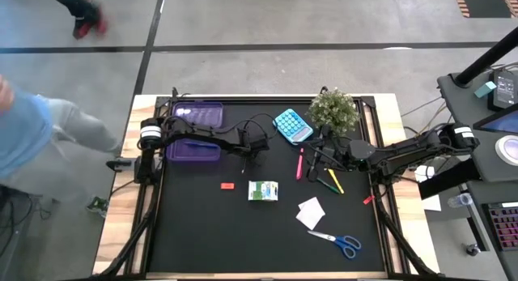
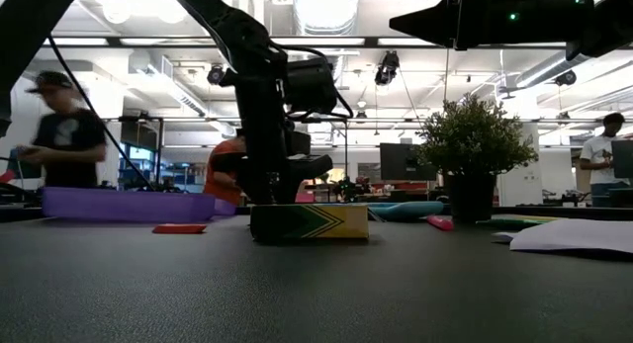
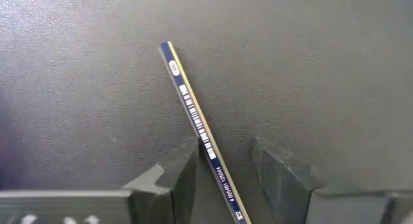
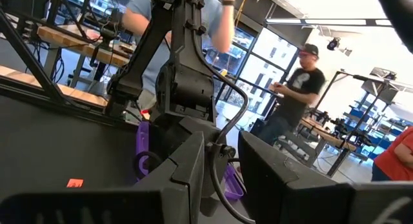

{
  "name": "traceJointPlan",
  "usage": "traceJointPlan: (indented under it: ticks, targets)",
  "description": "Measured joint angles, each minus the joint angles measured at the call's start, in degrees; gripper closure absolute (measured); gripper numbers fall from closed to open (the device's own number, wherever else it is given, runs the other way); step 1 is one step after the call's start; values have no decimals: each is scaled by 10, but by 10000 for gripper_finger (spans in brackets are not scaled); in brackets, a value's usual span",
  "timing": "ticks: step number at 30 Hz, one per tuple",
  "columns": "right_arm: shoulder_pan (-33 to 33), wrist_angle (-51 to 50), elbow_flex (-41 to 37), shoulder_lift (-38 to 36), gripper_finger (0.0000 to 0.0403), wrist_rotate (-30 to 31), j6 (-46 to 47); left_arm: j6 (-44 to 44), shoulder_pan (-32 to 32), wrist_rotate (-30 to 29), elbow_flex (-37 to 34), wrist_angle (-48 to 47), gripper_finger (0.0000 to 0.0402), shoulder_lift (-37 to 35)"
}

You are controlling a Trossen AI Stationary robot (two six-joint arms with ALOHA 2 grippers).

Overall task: Pack school essentials
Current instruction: Put the blue pencil into the purple supply box

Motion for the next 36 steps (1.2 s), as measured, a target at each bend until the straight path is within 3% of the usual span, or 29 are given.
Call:
traceJointPlan:
  ticks: [12,23,29,36]
  targets:
    - [0,0,0,0,316,0,0,18,0,8,-1,2,392,0]
    - [0,0,0,0,316,0,-1,111,-11,6,-6,-14,400,-42]
    - [0,0,0,0,316,0,-2,262,-27,-1,-4,-39,401,-126]
    - [0,0,0,0,316,0,-1,534,-41,4,-38,-186,401,-242]
